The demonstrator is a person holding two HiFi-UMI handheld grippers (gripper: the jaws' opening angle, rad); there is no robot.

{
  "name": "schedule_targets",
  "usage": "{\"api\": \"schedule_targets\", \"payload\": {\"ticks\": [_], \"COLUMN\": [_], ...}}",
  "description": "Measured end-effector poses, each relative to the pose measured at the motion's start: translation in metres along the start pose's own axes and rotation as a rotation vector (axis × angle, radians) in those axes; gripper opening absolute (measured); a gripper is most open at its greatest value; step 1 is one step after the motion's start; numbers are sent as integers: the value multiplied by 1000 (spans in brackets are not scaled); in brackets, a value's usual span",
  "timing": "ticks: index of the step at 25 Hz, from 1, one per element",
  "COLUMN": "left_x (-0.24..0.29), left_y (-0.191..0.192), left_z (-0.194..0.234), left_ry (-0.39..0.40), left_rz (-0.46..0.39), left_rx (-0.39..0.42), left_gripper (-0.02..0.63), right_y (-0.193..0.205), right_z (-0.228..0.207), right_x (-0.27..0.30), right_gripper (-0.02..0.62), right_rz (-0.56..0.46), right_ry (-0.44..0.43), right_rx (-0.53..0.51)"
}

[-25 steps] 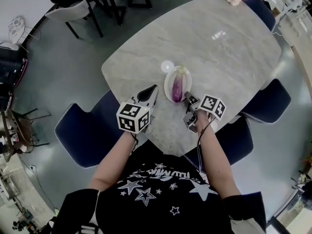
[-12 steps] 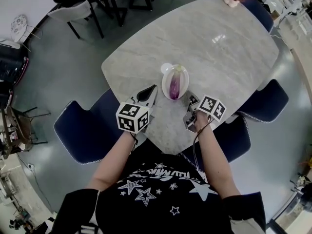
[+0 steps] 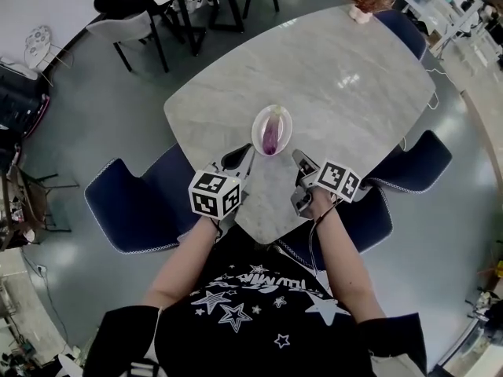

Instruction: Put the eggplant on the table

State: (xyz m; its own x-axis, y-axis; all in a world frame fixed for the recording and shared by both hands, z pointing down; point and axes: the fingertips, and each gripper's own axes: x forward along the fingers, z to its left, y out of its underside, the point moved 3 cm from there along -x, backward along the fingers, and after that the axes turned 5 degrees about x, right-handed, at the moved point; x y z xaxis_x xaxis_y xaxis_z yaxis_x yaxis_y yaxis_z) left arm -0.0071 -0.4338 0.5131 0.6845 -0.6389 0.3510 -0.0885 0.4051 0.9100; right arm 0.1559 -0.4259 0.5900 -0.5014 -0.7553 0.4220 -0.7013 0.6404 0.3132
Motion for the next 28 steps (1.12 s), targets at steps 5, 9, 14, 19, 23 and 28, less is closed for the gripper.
{"api": "schedule_targets", "payload": {"ticks": [5, 9, 14, 19, 23, 28], "left_x": [-24, -45, -75, -100, -111, -125], "left_y": [-8, -9, -6, 4, 3, 7], "left_z": [-32, -61, -90, -111, -128, -143], "left_ry": [-17, -38, -77, -121, -138, -132], "left_rz": [-50, -76, -100, -101, -110, -104], "left_rx": [22, 35, 48, 29, 38, 50], "left_gripper": [8, 8, 8, 8, 8, 8], "right_y": [9, 18, 28, 42, 52, 73], "right_z": [22, 32, 44, 52, 55, 51], "right_x": [-31, -59, -87, -111, -124, -132], "right_gripper": [21, 21, 21, 21, 21, 21], "right_rz": [13, 36, 51, 76, 94, 117], "right_ry": [-71, -104, -150, -200, -237, -253], "right_rx": [-34, -78, -116, -119, -111, -85]}}
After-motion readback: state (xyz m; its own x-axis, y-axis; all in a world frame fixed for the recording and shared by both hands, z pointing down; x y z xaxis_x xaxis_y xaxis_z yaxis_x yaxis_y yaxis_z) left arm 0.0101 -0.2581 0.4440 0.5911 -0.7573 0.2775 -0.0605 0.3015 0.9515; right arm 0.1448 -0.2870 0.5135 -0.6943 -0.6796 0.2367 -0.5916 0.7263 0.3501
